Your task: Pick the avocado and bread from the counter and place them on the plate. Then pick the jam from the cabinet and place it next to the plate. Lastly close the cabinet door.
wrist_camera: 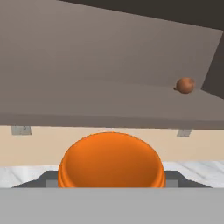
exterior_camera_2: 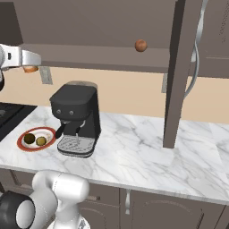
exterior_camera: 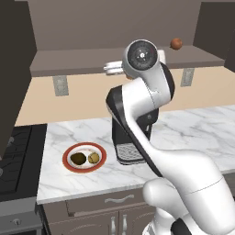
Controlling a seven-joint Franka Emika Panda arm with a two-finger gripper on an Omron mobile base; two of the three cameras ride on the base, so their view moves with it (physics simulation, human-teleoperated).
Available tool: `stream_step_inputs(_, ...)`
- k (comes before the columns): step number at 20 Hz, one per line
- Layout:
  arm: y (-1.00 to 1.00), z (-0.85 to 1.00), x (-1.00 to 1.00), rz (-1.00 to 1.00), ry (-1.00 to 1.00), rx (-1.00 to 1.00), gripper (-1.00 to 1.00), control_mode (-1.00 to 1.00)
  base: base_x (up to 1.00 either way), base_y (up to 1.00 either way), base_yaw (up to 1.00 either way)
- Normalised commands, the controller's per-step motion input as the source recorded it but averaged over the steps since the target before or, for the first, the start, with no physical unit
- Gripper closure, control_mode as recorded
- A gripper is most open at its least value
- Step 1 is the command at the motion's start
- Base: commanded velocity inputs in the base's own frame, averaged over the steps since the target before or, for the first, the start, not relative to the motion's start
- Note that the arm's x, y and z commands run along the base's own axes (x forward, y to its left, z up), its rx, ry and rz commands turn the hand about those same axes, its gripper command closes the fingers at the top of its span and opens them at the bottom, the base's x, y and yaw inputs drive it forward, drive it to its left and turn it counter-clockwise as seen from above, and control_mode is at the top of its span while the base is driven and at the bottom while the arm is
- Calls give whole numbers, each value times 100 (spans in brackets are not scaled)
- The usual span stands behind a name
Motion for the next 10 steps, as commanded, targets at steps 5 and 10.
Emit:
stream_step_inputs(5, 0, 0, -38, -8, 6, 0, 100, -100, 0, 0, 0)
stream_step_inputs(10, 0, 0, -35, -8, 7, 0, 100, -100, 0, 0, 0)
